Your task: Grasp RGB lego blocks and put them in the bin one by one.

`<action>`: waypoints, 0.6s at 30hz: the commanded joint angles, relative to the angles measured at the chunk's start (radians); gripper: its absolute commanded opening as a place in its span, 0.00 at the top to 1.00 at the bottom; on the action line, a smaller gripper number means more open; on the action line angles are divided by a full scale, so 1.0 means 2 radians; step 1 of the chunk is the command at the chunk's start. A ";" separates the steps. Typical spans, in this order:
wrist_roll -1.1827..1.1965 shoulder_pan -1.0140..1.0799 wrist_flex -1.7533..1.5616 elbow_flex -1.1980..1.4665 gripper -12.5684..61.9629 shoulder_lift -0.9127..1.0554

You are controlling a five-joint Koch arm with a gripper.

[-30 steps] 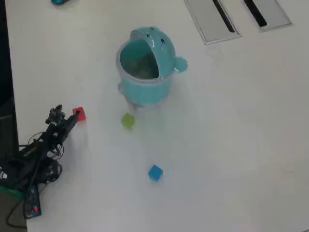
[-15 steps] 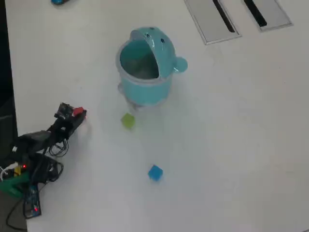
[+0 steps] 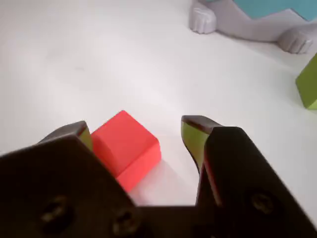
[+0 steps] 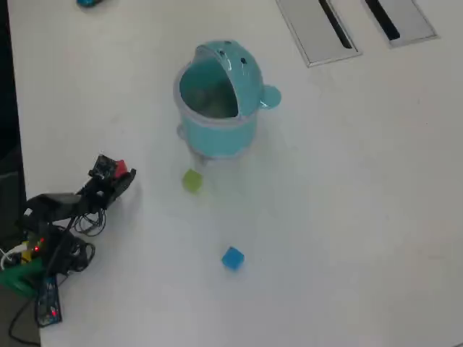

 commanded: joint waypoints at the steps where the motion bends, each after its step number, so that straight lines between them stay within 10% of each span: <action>1: -0.023 0.002 -0.031 -0.026 0.38 -0.005; 18: -0.008 -0.084 -0.054 0.039 0.38 -0.002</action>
